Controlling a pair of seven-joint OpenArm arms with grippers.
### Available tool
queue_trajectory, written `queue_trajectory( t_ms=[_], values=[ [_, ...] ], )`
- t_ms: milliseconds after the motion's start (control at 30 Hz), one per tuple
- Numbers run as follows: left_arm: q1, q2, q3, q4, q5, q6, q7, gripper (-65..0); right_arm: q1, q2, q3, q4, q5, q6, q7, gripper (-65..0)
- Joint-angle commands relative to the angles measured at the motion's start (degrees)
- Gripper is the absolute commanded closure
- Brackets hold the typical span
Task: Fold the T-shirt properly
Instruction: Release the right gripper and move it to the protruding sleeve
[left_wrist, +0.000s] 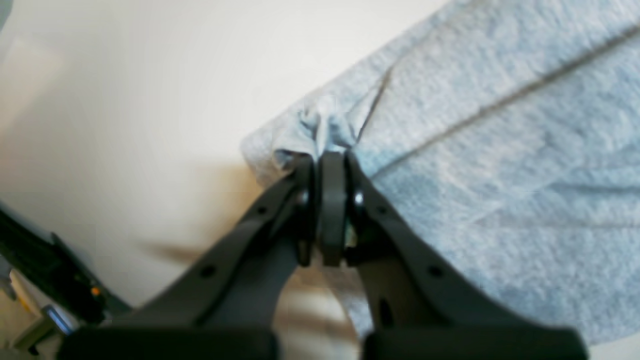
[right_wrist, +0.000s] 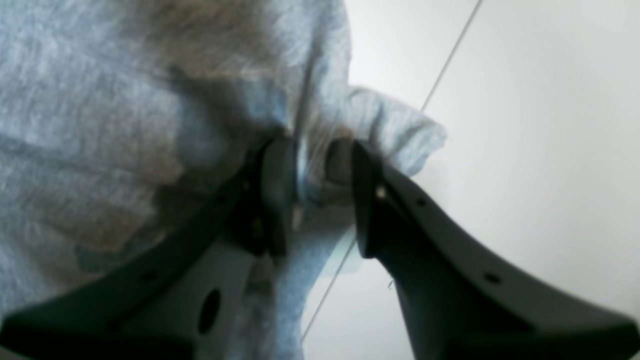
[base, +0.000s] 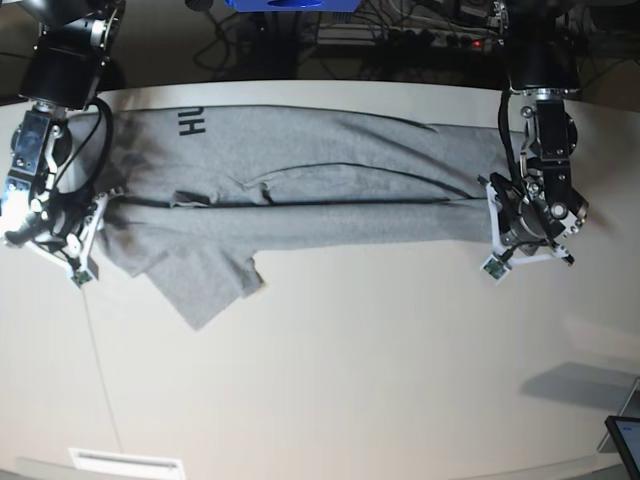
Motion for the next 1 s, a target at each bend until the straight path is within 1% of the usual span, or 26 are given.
queue_trajectory(
  t_ms=[0, 33, 100, 167, 200, 267, 400, 467, 533, 567, 600, 667, 733, 800, 867, 967],
  values=[
    [-1.1, -1.1, -0.4, 1.1, 0.9, 0.4, 0.1, -4.0, 1.2, 0.9, 0.3, 1.2, -0.1, -0.1, 0.2, -21.2],
    [-1.1, -1.2, -0.4, 1.1, 0.9, 0.4, 0.1, -7.7, 1.2, 0.9, 0.3, 1.2, -0.1, -0.1, 0.2, -22.5],
    [-1.0, -2.0, -0.3, 1.6, 0.9, 0.4, 0.1, -19.1, 1.3, 1.0, 0.3, 1.2, -0.1, -0.1, 0.5, -26.0],
    [-1.0, -2.1, -0.3, 3.1, 0.9, 0.4, 0.1, -29.7, 1.3, 1.0, 1.8, 1.2, -0.1, -0.1, 0.6, -27.6],
    [-1.0, -2.1, -0.2, 3.9, 0.9, 0.4, 0.1, -32.9, 1.3, 1.0, 2.5, 1.2, -0.1, -0.1, 0.6, -27.6],
    [-0.9, -2.2, -0.2, 5.2, 0.9, 0.4, 0.1, -37.3, 1.4, 1.0, 3.3, 1.2, -0.1, -0.1, 0.7, -27.6],
    [-1.4, -2.2, -0.7, 6.1, 0.9, 0.4, 0.2, -41.7, 1.9, 1.5, 4.1, 1.2, -0.1, -0.1, 0.7, -27.4],
    [-1.7, -2.2, -1.0, 6.0, 0.9, 0.4, 0.2, -47.2, 2.0, 1.6, 5.4, 1.5, -0.1, -0.1, 0.7, -27.6],
    [-1.9, -2.2, -1.2, 6.1, 0.9, 0.4, 0.2, -53.7, 2.3, 2.4, 6.0, 3.6, -0.1, -0.1, 0.7, -27.6],
    [-1.9, -2.2, -1.2, 6.1, 0.9, 0.4, 0.2, -55.6, 2.4, 2.8, 5.8, 5.0, -0.1, -0.1, 0.5, -27.6],
    [-1.9, -2.2, -1.2, 6.2, 0.9, 0.4, 0.2, -56.9, 2.6, 2.9, 5.8, 6.4, -0.1, -0.1, 0.1, -27.7],
    [-3.1, -2.2, -1.2, 6.1, 0.8, 0.4, 0.2, -57.1, 2.8, 3.1, 6.0, 8.7, -0.1, -0.1, 0.1, -27.7],
    [-3.8, -2.1, -1.3, 6.0, 0.7, 0.4, 0.2, -57.1, 3.3, 3.1, 5.8, 10.1, -0.1, -3.5, 0.1, -27.7],
    [-3.9, -1.9, -3.7, 6.1, 0.7, 0.4, 0.2, -57.1, 3.6, 3.1, 5.6, 10.3, -0.1, -4.7, 0.2, -27.9],
    [-5.0, -1.5, -6.4, 6.1, 0.7, 0.4, 0.2, -57.1, 5.0, 3.0, 2.4, 10.3, 0.1, -4.3, 0.4, -27.9],
    [-6.5, -0.7, -9.9, 5.8, 0.8, 0.4, 0.2, -57.1, 6.8, 2.8, -6.1, 10.3, 0.1, -2.8, 0.7, -27.7]
  ],
)
